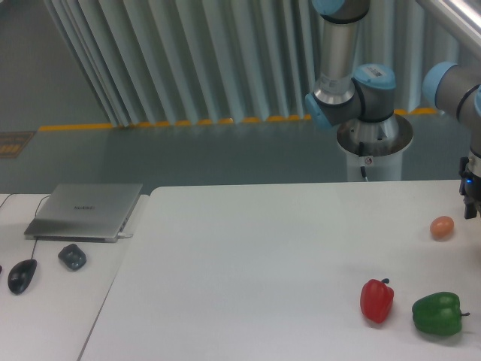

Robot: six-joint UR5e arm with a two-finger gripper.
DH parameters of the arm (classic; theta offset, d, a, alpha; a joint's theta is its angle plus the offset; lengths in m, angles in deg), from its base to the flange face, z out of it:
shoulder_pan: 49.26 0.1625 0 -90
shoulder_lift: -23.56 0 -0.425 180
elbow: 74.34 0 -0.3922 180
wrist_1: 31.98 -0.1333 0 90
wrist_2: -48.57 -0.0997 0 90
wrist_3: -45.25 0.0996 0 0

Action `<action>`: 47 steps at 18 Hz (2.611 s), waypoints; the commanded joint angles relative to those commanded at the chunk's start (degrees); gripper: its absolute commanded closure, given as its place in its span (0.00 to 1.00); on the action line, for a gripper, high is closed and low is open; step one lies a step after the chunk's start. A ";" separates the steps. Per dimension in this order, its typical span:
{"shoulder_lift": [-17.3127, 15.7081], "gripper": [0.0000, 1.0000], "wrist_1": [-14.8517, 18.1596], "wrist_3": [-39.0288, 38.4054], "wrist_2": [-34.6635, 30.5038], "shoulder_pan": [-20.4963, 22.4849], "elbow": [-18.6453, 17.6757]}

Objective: Place the triangular bread on the table

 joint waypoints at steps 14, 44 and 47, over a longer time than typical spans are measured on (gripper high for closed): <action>-0.53 0.00 0.18 1.59 -0.17 4.74 -1.05; 2.80 0.00 -4.56 -4.83 4.13 25.40 -2.46; 5.88 0.00 -8.77 -4.66 4.22 26.54 -2.46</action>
